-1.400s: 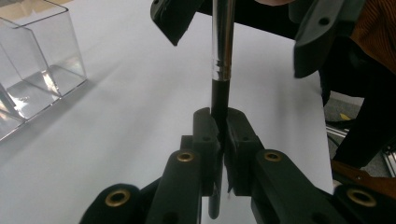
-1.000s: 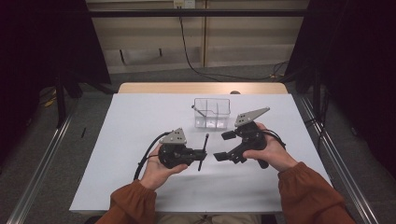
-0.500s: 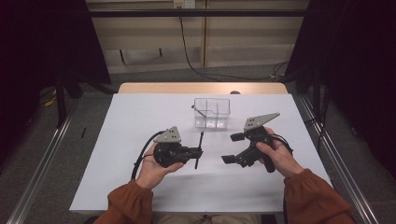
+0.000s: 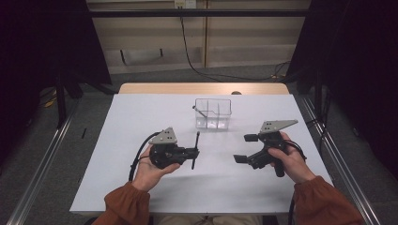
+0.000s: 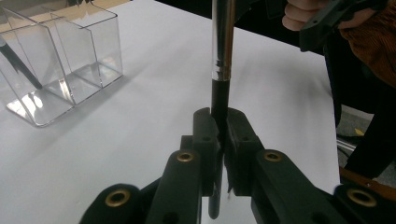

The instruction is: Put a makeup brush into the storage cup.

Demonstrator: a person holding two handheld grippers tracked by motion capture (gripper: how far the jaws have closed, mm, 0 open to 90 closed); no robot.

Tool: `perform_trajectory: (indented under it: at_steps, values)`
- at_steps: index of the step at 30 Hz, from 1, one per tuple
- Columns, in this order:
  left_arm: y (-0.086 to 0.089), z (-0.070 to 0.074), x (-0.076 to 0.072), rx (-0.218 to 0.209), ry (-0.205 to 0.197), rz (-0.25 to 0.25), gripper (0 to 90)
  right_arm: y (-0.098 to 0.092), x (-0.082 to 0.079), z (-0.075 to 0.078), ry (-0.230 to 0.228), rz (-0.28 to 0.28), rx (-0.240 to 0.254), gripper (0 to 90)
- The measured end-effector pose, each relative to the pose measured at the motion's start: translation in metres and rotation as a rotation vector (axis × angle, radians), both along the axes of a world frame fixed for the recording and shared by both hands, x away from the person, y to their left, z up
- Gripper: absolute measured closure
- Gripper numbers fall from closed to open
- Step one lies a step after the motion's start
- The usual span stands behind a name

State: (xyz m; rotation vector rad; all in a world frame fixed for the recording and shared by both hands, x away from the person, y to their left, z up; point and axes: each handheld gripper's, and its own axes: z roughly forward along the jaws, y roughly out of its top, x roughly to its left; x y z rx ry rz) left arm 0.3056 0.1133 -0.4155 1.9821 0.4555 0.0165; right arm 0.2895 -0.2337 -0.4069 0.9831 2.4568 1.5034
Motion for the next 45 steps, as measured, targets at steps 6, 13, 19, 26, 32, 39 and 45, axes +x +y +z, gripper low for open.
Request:
perform_trajectory:
  at_steps: [6,13,19,26,32,39,45]
  values:
    - [0.008,0.001,0.000,-0.006,-0.006,0.024,84.4,-0.013,-0.008,-0.008,-0.017,-0.060,-0.004,1.0]
    - [0.014,0.004,0.000,-0.024,-0.003,0.045,84.4,-0.027,-0.015,-0.014,-0.038,-0.125,0.008,1.0]
    - [0.018,0.006,-0.001,-0.024,-0.011,0.054,84.4,-0.036,-0.021,-0.017,-0.058,-0.149,0.020,1.0]
    - [0.027,0.006,-0.001,-0.034,-0.013,0.082,84.4,-0.041,-0.031,-0.024,-0.067,-0.188,0.010,1.0]
    - [0.032,0.006,-0.004,-0.043,-0.018,0.095,84.4,-0.048,-0.041,-0.027,-0.078,-0.237,0.012,1.0]
    - [0.036,0.008,-0.003,-0.056,-0.023,0.115,84.4,-0.059,-0.052,-0.031,-0.135,-0.316,0.026,0.8]
    - [0.034,0.009,-0.001,-0.063,-0.026,0.131,84.4,-0.068,-0.058,-0.036,-0.203,-0.384,0.049,0.2]
